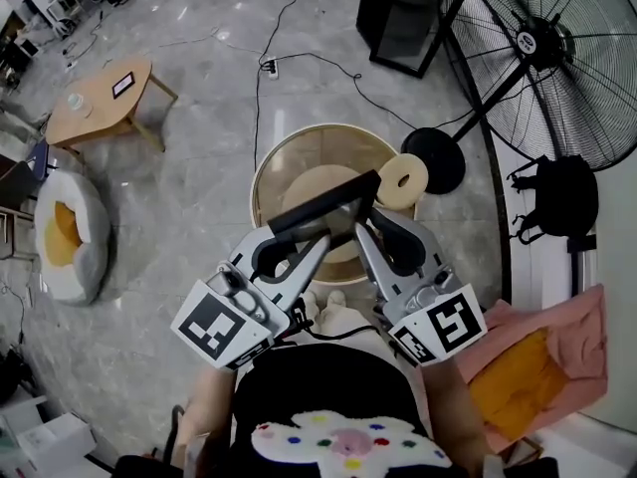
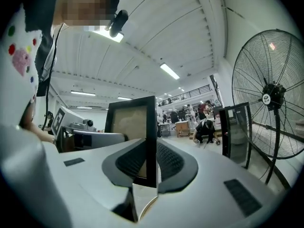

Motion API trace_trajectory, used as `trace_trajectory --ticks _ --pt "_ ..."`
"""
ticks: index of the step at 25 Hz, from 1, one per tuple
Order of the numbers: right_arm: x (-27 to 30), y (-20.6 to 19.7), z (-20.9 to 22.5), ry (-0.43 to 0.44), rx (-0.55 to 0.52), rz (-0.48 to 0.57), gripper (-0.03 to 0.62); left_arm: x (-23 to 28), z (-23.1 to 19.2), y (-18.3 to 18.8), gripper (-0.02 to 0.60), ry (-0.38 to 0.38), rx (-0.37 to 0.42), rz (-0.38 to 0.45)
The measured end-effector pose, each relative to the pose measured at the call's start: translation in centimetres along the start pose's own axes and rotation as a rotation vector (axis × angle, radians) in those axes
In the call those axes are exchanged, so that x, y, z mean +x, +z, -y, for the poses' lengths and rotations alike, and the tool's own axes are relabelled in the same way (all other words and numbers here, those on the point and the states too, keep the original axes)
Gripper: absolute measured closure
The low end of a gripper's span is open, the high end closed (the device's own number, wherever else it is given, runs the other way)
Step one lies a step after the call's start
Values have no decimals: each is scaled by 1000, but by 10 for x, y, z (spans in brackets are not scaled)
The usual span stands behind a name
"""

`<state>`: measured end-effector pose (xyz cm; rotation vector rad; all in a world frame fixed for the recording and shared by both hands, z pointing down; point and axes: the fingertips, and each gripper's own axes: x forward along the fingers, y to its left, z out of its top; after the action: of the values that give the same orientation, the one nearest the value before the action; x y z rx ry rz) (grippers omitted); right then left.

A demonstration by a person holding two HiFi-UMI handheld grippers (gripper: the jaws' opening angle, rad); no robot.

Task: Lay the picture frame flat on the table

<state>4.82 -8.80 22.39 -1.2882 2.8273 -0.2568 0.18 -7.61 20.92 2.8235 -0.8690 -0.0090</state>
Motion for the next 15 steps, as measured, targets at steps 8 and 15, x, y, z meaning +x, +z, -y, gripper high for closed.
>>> trace_trajectory --ticks 8,15 --pt "3 -2 10 -101 7 -7 508 1 -17 -10 498 87 14 -36" --pt "1 -3 25 -189 37 -8 508 -7 -25 -20 459 140 7 -100"
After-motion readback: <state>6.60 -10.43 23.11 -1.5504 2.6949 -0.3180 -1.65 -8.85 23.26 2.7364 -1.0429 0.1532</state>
